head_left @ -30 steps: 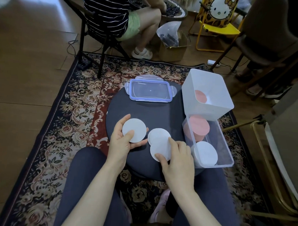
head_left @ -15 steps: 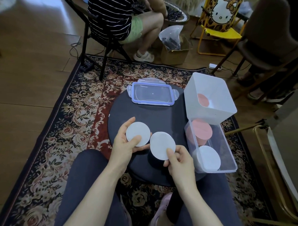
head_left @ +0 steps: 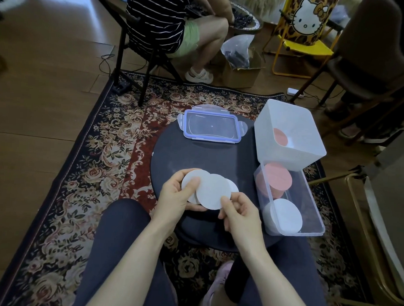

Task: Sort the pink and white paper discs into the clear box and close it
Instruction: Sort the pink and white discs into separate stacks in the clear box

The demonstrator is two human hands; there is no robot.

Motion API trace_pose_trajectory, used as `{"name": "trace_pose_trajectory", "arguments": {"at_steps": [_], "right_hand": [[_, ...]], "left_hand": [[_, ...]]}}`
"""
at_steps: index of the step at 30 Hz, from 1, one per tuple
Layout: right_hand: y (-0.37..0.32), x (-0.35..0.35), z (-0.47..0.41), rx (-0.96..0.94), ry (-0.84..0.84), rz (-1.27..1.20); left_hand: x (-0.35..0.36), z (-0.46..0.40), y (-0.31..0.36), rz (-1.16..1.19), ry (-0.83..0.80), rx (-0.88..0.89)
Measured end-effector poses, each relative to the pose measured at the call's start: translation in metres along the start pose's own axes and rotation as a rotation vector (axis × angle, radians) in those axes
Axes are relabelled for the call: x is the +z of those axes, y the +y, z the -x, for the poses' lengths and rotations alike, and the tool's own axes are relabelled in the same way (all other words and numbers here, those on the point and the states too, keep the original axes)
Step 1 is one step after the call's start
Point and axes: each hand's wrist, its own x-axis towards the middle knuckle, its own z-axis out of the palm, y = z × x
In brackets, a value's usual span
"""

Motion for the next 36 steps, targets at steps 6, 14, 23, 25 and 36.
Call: {"name": "trace_pose_trajectory", "arguments": {"at_steps": [6,14,23,25,36], "right_hand": [[0.007,-0.005,-0.005,-0.092,0.107,0.186],[0.004,-0.004,-0.010,-0.107,0.132,0.770],[-0.001,-0.006,-0.015,-0.041,0.182,0.534],[0.000,-0.007,-0.016,-0.047,0.193,0.503],[0.002,-0.007,-0.020,-0.110,0.159,0.229]], "left_hand": [[0.000,0.001,-0.001,0.064,0.054,0.016],[-0.004,-0.006,-0.004,0.220,0.143,0.027],[-0.004,-0.005,-0.003,0.226,0.144,0.010],[-0.005,-0.006,-0.003,0.225,0.148,0.006],[-0.001,-0.004,0.000,0.151,0.171,-0.017]]}}
